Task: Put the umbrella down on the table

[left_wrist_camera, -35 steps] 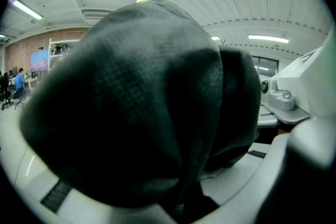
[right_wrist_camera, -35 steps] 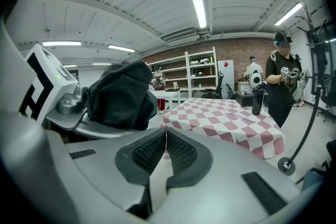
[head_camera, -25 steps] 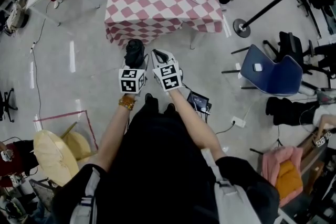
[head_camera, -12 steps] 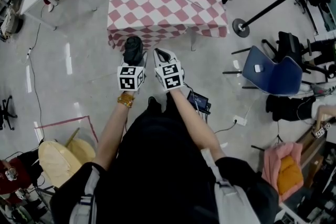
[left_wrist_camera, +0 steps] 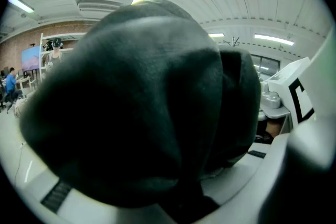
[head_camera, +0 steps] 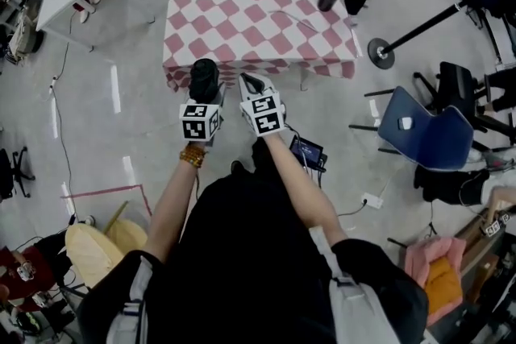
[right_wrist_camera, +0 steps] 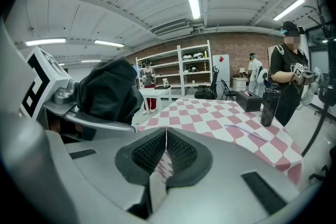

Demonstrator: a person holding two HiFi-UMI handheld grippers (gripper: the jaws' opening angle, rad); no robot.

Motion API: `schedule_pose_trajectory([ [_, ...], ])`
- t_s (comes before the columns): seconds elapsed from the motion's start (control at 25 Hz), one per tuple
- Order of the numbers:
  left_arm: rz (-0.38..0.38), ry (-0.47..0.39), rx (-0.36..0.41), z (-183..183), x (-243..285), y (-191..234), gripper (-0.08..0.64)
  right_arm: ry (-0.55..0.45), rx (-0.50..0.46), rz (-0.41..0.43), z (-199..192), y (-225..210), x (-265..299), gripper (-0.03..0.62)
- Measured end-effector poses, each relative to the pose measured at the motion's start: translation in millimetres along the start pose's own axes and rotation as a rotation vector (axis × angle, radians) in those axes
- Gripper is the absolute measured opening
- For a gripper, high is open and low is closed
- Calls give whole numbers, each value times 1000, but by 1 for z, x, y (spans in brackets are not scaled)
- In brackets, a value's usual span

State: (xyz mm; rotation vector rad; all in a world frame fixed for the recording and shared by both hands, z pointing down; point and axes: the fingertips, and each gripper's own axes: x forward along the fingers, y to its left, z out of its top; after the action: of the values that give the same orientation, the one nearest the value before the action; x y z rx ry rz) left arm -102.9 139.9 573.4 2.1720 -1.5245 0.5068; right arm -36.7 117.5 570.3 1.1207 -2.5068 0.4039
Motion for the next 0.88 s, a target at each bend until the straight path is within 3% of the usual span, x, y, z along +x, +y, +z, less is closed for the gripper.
schedule_pose_trajectory([
  [0.48,40,42,-19,54,83,0,163,2,3,94,36,-61,51,17],
  [0.88,5,48,-40,78,121,34,161,13,10,84,54,-78,101,17],
])
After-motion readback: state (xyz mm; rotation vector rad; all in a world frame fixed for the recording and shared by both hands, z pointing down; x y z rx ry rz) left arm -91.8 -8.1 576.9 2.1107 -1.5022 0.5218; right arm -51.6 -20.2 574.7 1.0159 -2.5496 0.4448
